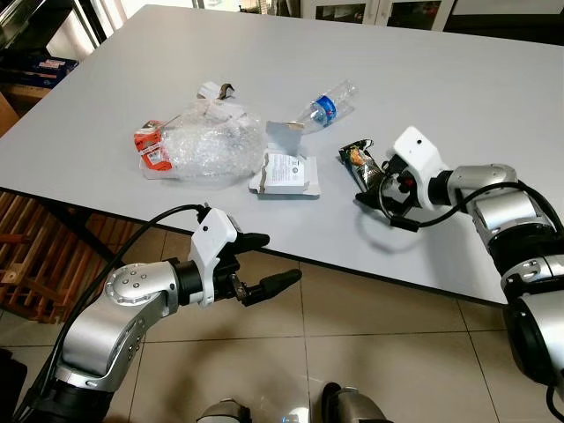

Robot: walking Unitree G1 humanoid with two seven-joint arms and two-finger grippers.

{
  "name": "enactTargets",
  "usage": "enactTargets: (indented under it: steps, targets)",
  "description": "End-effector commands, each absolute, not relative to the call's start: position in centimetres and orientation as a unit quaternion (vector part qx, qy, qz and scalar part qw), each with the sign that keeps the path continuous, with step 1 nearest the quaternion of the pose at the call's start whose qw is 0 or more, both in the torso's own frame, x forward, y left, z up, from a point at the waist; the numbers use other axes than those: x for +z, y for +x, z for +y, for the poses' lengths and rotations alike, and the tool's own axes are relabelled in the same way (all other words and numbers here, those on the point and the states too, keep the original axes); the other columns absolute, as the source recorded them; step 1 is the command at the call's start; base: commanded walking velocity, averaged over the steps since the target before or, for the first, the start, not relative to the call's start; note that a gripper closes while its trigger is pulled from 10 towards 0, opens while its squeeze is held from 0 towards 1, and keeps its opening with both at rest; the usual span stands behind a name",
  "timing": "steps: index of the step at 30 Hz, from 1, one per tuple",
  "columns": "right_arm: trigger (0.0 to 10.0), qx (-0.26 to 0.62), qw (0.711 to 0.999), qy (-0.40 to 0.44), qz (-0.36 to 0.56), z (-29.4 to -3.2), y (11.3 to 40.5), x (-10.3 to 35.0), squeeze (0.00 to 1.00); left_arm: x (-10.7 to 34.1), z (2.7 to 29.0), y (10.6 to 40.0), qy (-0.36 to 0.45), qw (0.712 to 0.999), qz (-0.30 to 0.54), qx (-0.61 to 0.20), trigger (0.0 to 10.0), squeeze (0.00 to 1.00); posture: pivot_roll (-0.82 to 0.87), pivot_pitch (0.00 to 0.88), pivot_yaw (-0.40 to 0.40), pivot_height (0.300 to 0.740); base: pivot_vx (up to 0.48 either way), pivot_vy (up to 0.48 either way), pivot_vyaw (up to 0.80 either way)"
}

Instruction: Picking trash to rubbish bin

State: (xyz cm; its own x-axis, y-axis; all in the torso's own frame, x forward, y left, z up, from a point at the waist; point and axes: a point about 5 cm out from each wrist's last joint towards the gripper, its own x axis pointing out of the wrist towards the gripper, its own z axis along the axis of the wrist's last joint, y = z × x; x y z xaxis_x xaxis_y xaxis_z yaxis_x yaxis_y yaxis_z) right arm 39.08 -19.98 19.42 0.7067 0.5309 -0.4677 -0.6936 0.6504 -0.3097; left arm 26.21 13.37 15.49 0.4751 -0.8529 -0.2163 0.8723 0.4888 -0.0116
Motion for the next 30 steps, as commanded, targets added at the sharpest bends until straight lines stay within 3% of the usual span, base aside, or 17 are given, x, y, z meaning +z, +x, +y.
enactTargets:
  steps: [1,11,30]
  targets:
    - [10.0,0.344,0.893,-0.25,0.149,-20.1,39.4,20.9,0.0,15.5,13.3,25.8,0.055,0.856,0.099,-0.505,10.0,0.0,0.11,0.197,0.042,0.74,0.0,0.0,0.0]
    - [10.0,0.305,0.904,-0.262,0.141,-20.9,39.8,21.7,0.0,15.5,13.3,25.9,0.055,0.855,0.099,-0.506,10.0,0.0,0.11,0.188,0.039,0.74,0.0,0.0,0.0]
    - [10.0,0.235,0.937,-0.216,0.14,-18.9,40.5,19.2,0.0,15.3,13.6,25.2,0.054,0.856,0.108,-0.503,10.0,0.0,0.15,0.211,0.043,0.74,0.0,0.0,0.0]
